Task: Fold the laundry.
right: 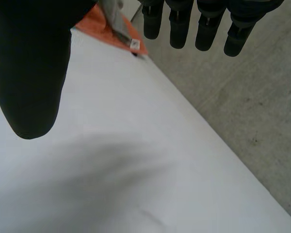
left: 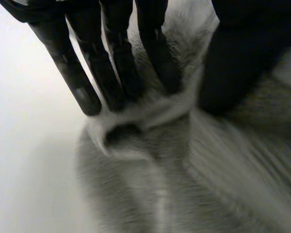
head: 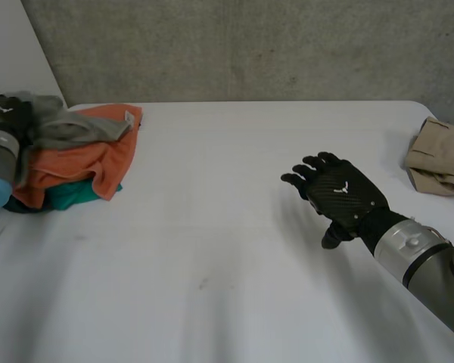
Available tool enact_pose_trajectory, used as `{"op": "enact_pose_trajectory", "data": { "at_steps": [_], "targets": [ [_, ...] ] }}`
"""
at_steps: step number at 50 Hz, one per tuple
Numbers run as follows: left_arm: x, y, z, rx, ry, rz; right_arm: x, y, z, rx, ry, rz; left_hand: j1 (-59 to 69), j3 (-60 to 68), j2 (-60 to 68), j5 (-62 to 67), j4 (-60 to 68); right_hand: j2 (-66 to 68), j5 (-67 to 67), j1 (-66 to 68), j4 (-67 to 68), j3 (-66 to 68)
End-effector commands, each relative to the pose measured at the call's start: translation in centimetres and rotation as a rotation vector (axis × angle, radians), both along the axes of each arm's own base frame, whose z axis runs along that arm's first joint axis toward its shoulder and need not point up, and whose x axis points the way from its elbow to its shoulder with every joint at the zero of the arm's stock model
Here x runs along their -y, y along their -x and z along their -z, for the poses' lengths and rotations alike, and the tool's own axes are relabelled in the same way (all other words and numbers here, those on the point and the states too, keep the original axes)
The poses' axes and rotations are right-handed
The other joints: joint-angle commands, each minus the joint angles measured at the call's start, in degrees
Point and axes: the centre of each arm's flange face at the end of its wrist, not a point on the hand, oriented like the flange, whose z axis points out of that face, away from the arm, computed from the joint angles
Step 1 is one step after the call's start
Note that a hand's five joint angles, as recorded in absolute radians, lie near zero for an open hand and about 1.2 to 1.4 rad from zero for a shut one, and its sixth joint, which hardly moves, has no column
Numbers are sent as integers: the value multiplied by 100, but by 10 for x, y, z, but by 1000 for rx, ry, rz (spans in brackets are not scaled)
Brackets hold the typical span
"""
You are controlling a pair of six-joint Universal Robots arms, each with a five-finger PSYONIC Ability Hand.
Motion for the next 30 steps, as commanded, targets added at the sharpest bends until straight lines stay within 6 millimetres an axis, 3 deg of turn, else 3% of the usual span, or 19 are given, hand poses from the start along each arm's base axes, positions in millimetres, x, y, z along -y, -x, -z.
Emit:
{"op": "enact_pose_trajectory", "data": {
  "at_steps": [1, 3, 4, 6, 7, 10, 11, 14, 15, 16, 18, 19, 22, 23, 26, 27, 30],
  "targets": [
    [7, 8, 0, 5, 59, 4, 4, 5, 2, -44, 26, 20, 2064, 2109, 2073, 2223, 2061, -199, -236, -281, -175, -178],
    [-1, 25, -12, 0, 73, 37, 7, 5, 0, -39, 34, 26, 2064, 2109, 2073, 2223, 2061, -199, -236, -281, -175, -178],
    [-12, 41, -41, -9, 121, 73, 8, 6, -1, -39, 37, 29, 2064, 2109, 2073, 2223, 2061, -199, -236, -281, -175, -178],
    [-26, 56, -71, -15, 174, 104, 11, 7, -4, -37, 48, 41, 2064, 2109, 2073, 2223, 2061, -199, -236, -281, -175, -178],
    [-41, 68, -98, -24, 219, 133, 14, 10, -7, -35, 56, 61, 2064, 2109, 2073, 2223, 2061, -199, -236, -281, -175, -178],
    [-67, 96, -128, -57, 273, 204, 19, 13, -10, -37, 66, 98, 2064, 2109, 2073, 2223, 2061, -199, -236, -281, -175, -178],
    [-88, 120, -143, -101, 296, 271, 22, 15, -11, -41, 73, 130, 2064, 2109, 2073, 2223, 2061, -199, -236, -281, -175, -178],
    [-126, 156, -165, -200, 311, 386, 25, 18, -14, -39, 78, 173, 2064, 2109, 2073, 2223, 2061, -199, -236, -281, -175, -178],
    [-152, 174, -176, -276, 308, 457, 27, 20, -16, -34, 84, 197, 2064, 2109, 2073, 2223, 2061, -199, -236, -281, -175, -178],
    [-164, 181, -180, -316, 304, 490, 28, 22, -19, -28, 88, 209, 2064, 2109, 2073, 2223, 2061, -199, -236, -281, -175, -178],
    [-186, 192, -182, -384, 274, 547, 30, 25, -22, -21, 93, 232, 2064, 2109, 2073, 2223, 2061, -199, -236, -281, -175, -178],
    [-208, 203, -181, -443, 239, 603, 33, 29, -24, -11, 94, 255, 2064, 2109, 2073, 2223, 2061, -199, -236, -281, -175, -178],
    [-239, 220, -168, -508, 153, 691, 38, 35, -25, -3, 93, 282, 2064, 2109, 2073, 2223, 2061, -199, -236, -281, -175, -178],
    [-257, 231, -154, -532, 84, 743, 41, 38, -26, 9, 88, 295, 2064, 2109, 2073, 2223, 2061, -199, -236, -281, -175, -178],
    [-281, 246, -125, -543, -27, 811, 44, 41, -27, 24, 78, 302, 2064, 2109, 2073, 2223, 2061, -199, -236, -281, -175, -178],
    [-291, 254, -104, -527, -92, 826, 44, 41, -27, 26, 76, 304, 2064, 2109, 2073, 2223, 2061, -199, -236, -281, -175, -178],
    [-293, 260, -79, -501, -157, 818, 43, 42, -25, 24, 69, 304, 2064, 2109, 2073, 2223, 2061, -199, -236, -281, -175, -178]
  ]
}}
